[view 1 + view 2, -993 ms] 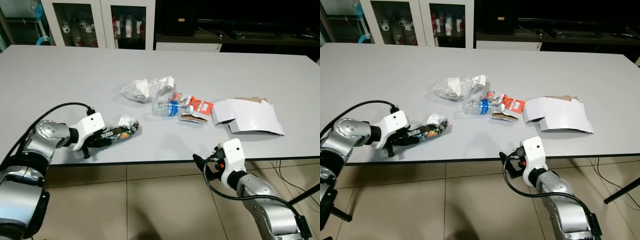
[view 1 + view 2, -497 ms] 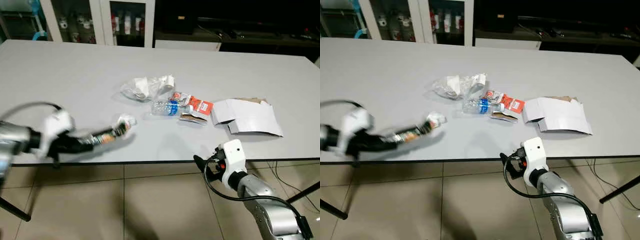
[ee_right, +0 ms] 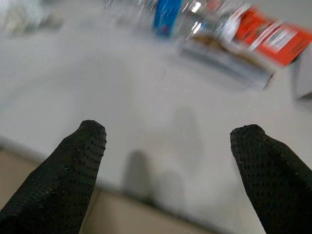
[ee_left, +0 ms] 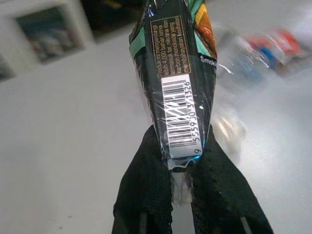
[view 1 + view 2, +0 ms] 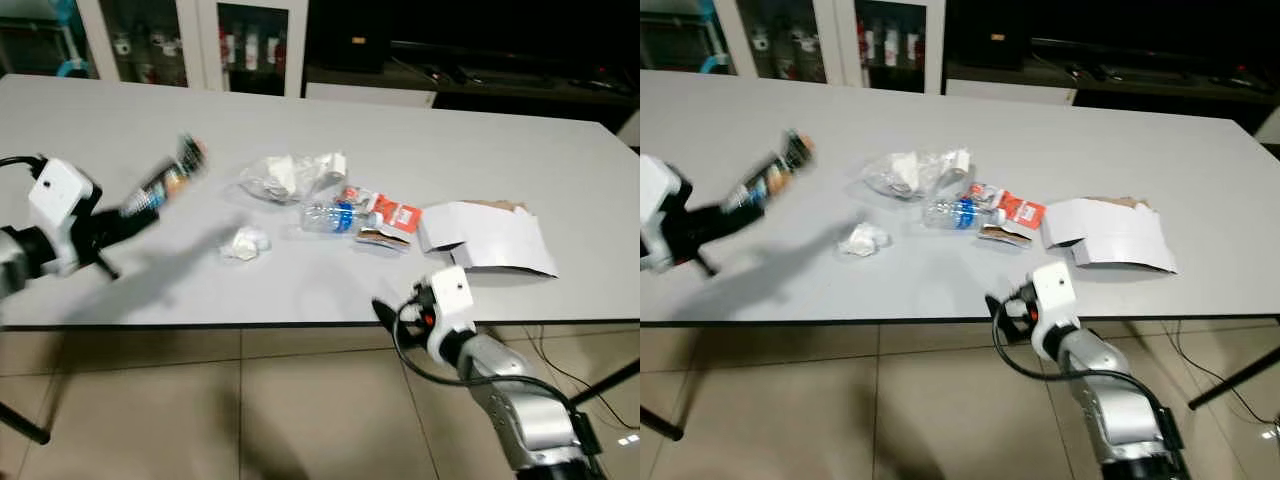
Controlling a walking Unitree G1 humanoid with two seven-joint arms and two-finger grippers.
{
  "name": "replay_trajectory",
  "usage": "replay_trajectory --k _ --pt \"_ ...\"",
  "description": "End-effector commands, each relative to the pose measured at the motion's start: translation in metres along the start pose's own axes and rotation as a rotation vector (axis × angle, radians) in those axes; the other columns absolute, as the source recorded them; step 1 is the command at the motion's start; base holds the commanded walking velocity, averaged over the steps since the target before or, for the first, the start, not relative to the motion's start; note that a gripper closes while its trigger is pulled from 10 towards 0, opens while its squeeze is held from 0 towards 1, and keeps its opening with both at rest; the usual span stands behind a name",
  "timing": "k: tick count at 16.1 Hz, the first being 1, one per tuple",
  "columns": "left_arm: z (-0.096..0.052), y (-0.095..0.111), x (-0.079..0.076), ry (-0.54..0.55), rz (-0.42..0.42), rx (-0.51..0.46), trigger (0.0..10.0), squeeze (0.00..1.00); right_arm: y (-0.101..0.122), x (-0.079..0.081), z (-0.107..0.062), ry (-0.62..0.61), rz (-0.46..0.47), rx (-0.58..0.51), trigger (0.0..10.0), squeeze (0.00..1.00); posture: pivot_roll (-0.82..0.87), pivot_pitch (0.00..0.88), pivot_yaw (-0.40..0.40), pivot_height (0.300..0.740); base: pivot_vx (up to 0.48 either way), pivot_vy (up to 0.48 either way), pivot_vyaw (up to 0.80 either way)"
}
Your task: Picking trash to rubbish bin
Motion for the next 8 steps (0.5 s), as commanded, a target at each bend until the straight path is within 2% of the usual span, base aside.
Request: replay_trajectory --k 1,2,3,4,5,6,7,8 --pt "0.015 0.004 -0.023 0.077 -0.064 -0.014 0.0 0.00 0.008 -0.012 0.001 -0.095 0.018 -0.074 10.0 0.00 0.02 0.000 -0.061 0.740 0.000 0.000 0.00" --pt "0.027 0.011 -0.046 0.117 -0.129 -0.057 0.0 0.00 0.010 -0.015 0.000 -0.146 0.042 -0.114 10.0 0.00 0.02 0.000 -0.044 0.740 0.000 0.000 0.00" --pt "0.030 0.014 -0.054 0.137 -0.159 -0.069 0.0 0.00 0.010 -0.016 0.000 -0.163 0.051 -0.128 10.0 0.00 0.02 0.000 -0.040 0.740 0.000 0.000 0.00" --pt "0.039 0.015 -0.075 0.201 -0.177 -0.074 0.7 0.00 0.012 -0.014 -0.002 -0.192 0.069 -0.161 10.0 0.00 0.02 0.000 -0.012 0.740 0.000 0.000 0.00" --pt "0.043 0.016 -0.085 0.207 -0.169 -0.075 6.0 0.00 0.011 -0.014 -0.002 -0.201 0.078 -0.173 10.0 0.00 0.02 0.000 -0.008 0.740 0.000 0.000 0.00" --pt "0.051 0.017 -0.105 0.182 -0.161 -0.060 10.0 0.00 0.010 -0.014 -0.004 -0.224 0.096 -0.190 10.0 0.00 0.02 0.000 -0.002 0.740 0.000 0.000 0.00" --pt "0.057 0.017 -0.121 0.164 -0.173 -0.040 10.0 0.00 0.005 -0.015 -0.006 -0.252 0.102 -0.192 10.0 0.00 0.03 0.000 0.008 0.740 0.000 0.000 0.00" --pt "0.060 0.018 -0.133 0.160 -0.146 -0.044 10.0 0.00 0.000 -0.014 -0.007 -0.262 0.104 -0.187 10.0 0.00 0.02 0.000 0.006 0.740 0.000 0.000 0.00"
Point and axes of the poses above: a point about 5 cm out from each wrist's last joint towards the gripper, its own z axis pointing out of the wrist towards the gripper, its own y axis along the axis of the wrist's last joint, x = y × z, the point moved 5 cm from there along z, pointing out of the wrist towards the gripper, and after that the axes turned 13 degrees about z, right-handed, at the moved point
